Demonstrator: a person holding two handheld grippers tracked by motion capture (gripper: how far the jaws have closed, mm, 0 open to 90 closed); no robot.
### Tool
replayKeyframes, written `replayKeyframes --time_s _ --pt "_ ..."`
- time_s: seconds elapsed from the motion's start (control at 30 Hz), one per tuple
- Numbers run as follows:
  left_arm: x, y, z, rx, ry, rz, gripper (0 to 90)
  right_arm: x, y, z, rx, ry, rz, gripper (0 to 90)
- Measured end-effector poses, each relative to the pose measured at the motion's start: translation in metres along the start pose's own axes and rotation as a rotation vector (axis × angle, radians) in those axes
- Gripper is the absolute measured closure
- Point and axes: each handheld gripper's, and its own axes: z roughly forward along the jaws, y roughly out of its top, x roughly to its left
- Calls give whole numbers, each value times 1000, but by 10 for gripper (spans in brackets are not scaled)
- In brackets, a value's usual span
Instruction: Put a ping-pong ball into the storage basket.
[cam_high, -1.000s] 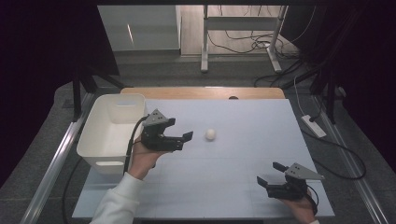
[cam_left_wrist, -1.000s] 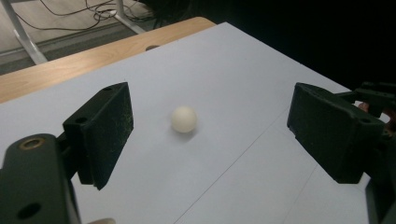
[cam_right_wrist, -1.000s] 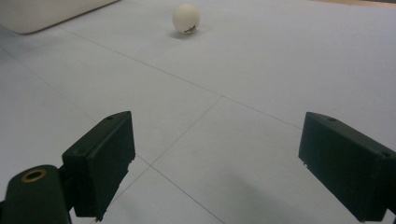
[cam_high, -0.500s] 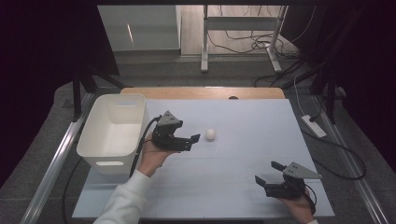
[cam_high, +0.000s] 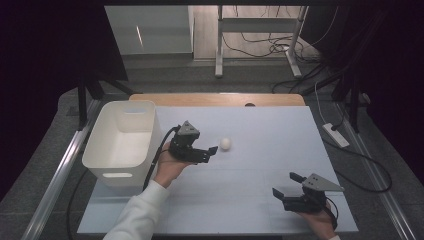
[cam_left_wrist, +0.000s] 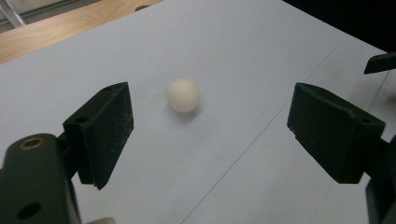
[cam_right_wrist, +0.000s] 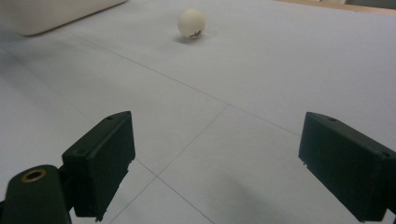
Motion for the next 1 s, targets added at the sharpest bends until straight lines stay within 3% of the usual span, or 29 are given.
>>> replayKeyframes --time_s 0.4,1.0 --pt "1 -2 8 42 15 2 151 -1 0 0 4 -1 0 106" --pt "1 -3 35 108 20 6 150 -1 0 0 -3 5 0 106"
